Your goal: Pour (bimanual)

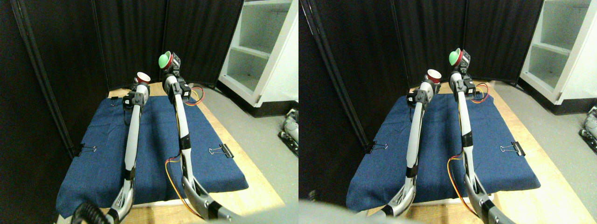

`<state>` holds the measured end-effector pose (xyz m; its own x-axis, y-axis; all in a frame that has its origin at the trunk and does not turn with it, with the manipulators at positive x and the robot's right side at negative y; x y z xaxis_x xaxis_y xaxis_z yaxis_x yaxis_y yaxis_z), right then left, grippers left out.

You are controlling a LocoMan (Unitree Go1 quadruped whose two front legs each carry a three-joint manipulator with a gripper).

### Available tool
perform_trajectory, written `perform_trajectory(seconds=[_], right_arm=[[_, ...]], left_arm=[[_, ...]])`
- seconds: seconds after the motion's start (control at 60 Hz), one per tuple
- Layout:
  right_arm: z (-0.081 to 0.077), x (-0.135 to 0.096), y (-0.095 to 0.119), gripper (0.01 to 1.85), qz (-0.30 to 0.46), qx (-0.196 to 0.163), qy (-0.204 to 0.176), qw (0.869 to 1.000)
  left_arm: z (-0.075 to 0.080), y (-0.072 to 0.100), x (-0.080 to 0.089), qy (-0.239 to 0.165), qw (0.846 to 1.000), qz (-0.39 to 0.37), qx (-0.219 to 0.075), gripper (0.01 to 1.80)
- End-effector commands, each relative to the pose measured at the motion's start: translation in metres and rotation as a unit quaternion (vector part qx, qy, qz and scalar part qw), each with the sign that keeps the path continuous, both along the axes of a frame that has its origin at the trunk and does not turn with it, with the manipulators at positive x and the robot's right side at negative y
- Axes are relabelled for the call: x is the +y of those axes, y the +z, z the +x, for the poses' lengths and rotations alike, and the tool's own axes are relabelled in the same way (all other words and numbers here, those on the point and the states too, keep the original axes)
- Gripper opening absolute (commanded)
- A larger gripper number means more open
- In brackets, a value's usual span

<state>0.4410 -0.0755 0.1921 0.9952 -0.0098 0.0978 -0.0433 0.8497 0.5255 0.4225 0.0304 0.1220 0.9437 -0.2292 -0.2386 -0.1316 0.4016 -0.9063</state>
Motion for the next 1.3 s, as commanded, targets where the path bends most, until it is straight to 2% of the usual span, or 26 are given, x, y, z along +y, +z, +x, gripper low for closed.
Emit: perform_trajectory(seconds=[0.017, 0.15, 0.367, 0.533, 0.633, 0.833, 1.017, 1.2, 1.3], right_arm=[[0.004, 0.010, 0.002, 0.33, -0.002, -0.009, 0.024, 1.000], [0.005, 0.012, 0.001, 0.33, 0.014, -0.009, 0.024, 1.000], [0.002, 0.015, 0.000, 0.37, 0.021, -0.015, 0.000, 1.000], [0.006, 0.014, -0.002, 0.33, 0.061, -0.017, 0.024, 0.998], [0.008, 0.014, -0.004, 0.33, 0.092, 0.000, 0.031, 0.995], [0.009, 0.017, -0.001, 0.33, 0.084, 0.015, 0.046, 0.995], [0.007, 0.015, 0.000, 0.33, 0.061, 0.016, 0.044, 0.997], [0.008, 0.016, -0.001, 0.33, 0.011, 0.010, 0.066, 0.998], [0.003, 0.016, 0.001, 0.33, 0.003, 0.009, 0.059, 0.998]], left_arm=[[0.003, 0.005, -0.007, -0.004, 1.000, 0.004, -0.021, 0.33], [0.004, 0.006, -0.009, -0.007, 1.000, 0.000, -0.022, 0.33], [0.006, 0.008, -0.017, 0.007, 1.000, -0.022, -0.018, 0.33], [0.005, 0.012, -0.020, 0.005, 0.999, -0.031, -0.022, 0.33], [0.006, 0.014, -0.022, 0.000, 0.999, -0.037, -0.020, 0.33], [0.007, 0.016, -0.020, -0.007, 0.999, -0.032, -0.020, 0.33], [0.008, 0.012, -0.018, -0.003, 0.999, -0.031, -0.020, 0.33], [0.008, 0.013, -0.019, -0.002, 0.999, -0.030, -0.020, 0.33], [0.008, 0.013, -0.020, 0.000, 0.999, -0.033, -0.017, 0.33]])
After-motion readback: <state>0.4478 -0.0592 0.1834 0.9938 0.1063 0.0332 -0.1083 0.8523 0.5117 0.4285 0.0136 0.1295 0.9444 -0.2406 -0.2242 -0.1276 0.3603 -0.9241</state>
